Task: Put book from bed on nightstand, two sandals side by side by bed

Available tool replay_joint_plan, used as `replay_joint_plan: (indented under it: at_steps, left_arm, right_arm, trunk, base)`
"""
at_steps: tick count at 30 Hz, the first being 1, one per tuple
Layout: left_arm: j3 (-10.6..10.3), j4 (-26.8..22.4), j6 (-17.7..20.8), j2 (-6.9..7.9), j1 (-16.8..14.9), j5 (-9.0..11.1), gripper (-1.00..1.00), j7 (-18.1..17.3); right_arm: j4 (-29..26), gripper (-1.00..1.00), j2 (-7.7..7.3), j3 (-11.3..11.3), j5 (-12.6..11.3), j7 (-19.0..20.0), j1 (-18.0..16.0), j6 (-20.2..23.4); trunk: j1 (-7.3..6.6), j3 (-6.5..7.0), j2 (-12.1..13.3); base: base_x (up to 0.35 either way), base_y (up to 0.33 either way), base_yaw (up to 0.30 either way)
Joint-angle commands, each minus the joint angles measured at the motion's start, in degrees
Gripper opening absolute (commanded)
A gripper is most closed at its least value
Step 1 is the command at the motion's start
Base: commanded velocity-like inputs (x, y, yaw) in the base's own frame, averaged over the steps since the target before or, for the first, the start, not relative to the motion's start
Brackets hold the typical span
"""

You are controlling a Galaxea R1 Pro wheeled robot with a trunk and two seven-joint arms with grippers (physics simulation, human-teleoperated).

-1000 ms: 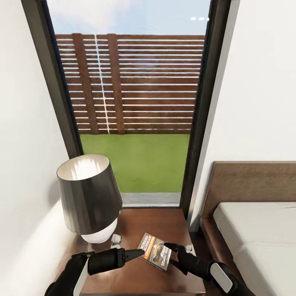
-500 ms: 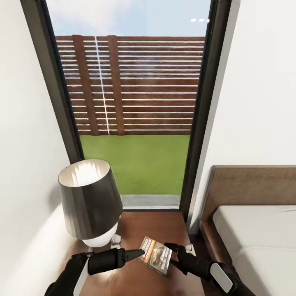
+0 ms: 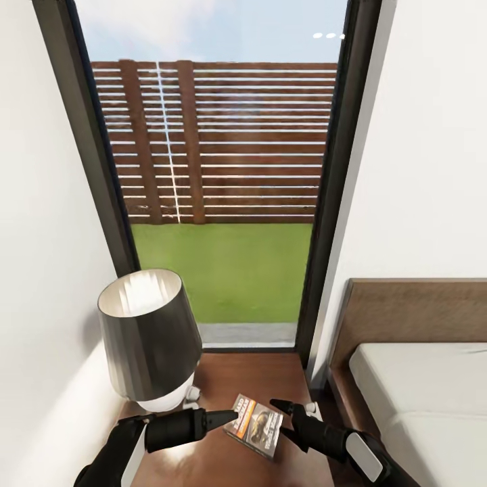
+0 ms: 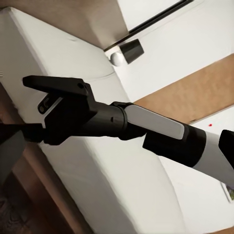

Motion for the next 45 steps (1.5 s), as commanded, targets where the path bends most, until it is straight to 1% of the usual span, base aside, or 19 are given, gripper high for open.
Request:
replay_joint_plan:
  at_steps: [1, 5, 9, 12, 16, 45]
  left_arm:
    - [0.1, 0.0, 0.6, -0.05, 0.0, -0.1, 1.0, 0.4]
    - [0.1, 0.0, 0.6, -0.06, 0.0, 0.0, 1.0, 1.7]
    - [0.1, 0.0, 0.6, -0.06, 0.0, 0.0, 1.0, 2.0]
    - [0.1, 0.0, 0.6, -0.2, 0.0, 0.0, 1.0, 2.1]
    - [0.1, -0.1, 0.6, -0.77, 0.0, -0.3, 1.0, 2.1]
    - [0.1, -0.1, 0.6, -0.85, 0.0, -0.1, 1.0, 2.1]
  right_arm:
    - [0.0, 1.0, -0.07, 0.3, -0.4, 0.0, 0.0, 0.1]
    - [0.0, 1.0, -0.08, 0.3, -0.4, 0.0, 0.0, 0.1]
    - [0.0, 1.0, -0.07, 0.3, -0.4, 0.0, 0.0, 0.1]
    - [0.0, 1.0, -0.07, 0.3, -0.4, -0.1, 0.0, 0.1]
    - [0.0, 1.0, -0.07, 0.3, -0.4, -0.1, 0.0, 0.1]
    - [0.0, 1.0, -0.07, 0.3, -0.4, -0.1, 0.0, 0.0]
  trunk:
    - [-0.23, 0.13, 0.4]
    - [-1.11, 0.85, 2.0]
    - [-1.99, 1.56, 3.6]
    - [-2.65, 2.1, 4.8]
    - [-3.53, 2.82, 6.4]
    - [-9.9, 8.03, 18.0]
  base:
    - [0.0, 0.0, 0.0]
    - [0.0, 0.0, 0.0]
    - [0.0, 0.0, 0.0]
    - [0.0, 0.0, 0.0]
    - [0.0, 0.0, 0.0]
    - [0.0, 0.0, 0.0]
